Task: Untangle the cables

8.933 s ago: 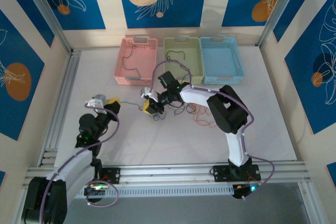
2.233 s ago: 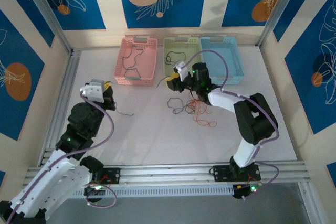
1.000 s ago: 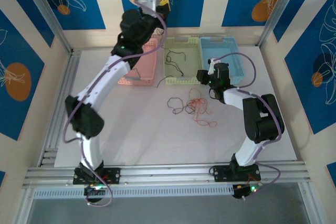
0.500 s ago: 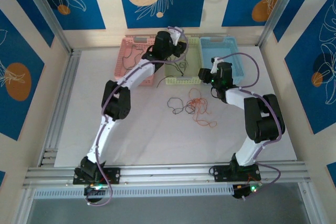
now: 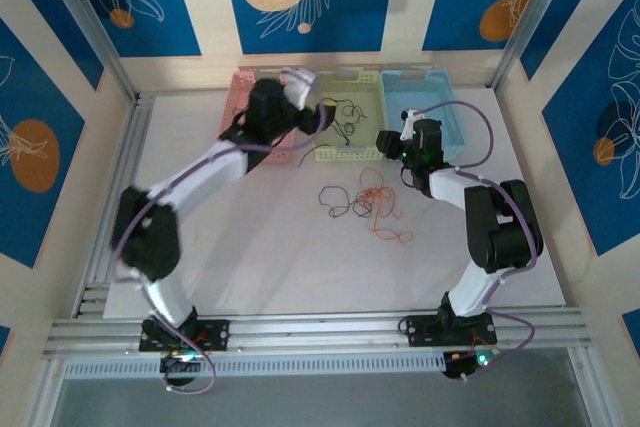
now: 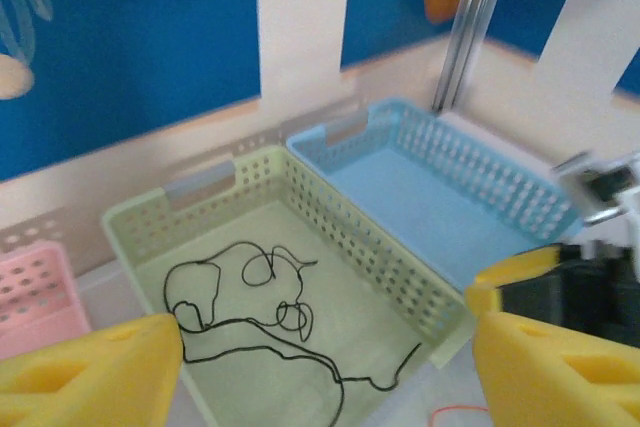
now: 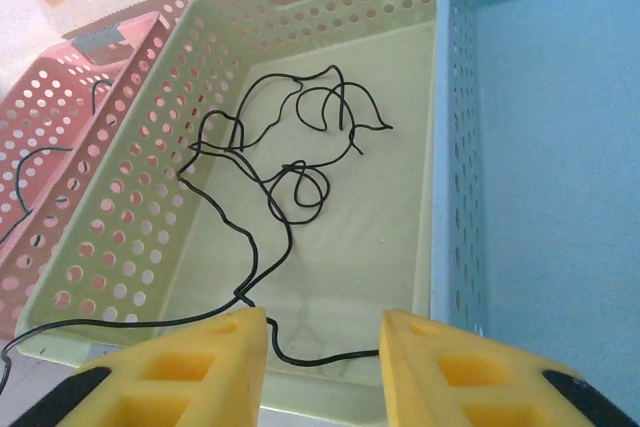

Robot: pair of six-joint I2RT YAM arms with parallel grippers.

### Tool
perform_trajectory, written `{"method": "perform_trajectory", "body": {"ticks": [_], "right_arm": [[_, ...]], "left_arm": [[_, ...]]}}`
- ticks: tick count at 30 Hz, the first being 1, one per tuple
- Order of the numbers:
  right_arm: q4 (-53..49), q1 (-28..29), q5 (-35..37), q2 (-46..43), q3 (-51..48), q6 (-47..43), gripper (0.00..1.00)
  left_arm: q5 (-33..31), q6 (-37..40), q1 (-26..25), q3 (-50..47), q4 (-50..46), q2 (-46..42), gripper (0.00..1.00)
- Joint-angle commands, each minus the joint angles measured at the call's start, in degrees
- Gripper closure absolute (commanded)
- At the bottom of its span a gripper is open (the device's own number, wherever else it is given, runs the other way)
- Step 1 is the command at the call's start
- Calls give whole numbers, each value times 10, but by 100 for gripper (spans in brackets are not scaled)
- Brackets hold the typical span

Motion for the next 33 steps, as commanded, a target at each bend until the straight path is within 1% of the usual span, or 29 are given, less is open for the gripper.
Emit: {"method": "perform_trajectory", "body": {"ticks": [1, 2, 4, 6, 8, 11, 15, 18, 19, 21, 23, 26, 29, 33], "right_arm": [[21, 1, -4, -23, -12, -4, 64], [22, 3, -4, -23, -12, -7, 64], [27, 6, -4, -24, -13, -10, 64], [29, 11, -4, -26, -13, -18, 64], [25, 16, 1, -25, -11, -24, 64], [22, 21, 6, -23, -7, -34, 65], [30, 23, 17, -29, -13, -42, 65], [35, 26, 24, -38, -17, -48, 65], [35, 30, 25, -40, -17, -53, 65], [27, 37, 31, -41, -12, -62, 65], [-17, 45, 32, -49, 8, -66, 65], [-123, 68, 41, -76, 58, -77, 65], [-268, 108, 98, -100, 120, -77, 65], [-381, 160, 88, -116, 143, -78, 65]], "left_arm": [[-23, -59, -5, -188, 161, -105, 24], [-29, -64, -5, -246, 187, -136, 24], [-58, -65, -5, -331, 199, -187, 24], [-82, -60, -6, -389, 191, -227, 25], [-92, -50, -5, -434, 174, -264, 25], [-117, -33, -4, -485, 169, -305, 25], [-155, 10, -5, -530, 191, -327, 25], [-181, 30, -2, -577, 279, -307, 25], [-184, 29, -2, -578, 280, -304, 25], [-170, 26, -2, -561, 244, -305, 25], [-171, 24, -2, -555, 242, -286, 25], [-197, 16, -2, -535, 196, -278, 26], [-205, 13, -2, -542, 205, -282, 26], [-209, 12, -2, -544, 205, -283, 26]]}}
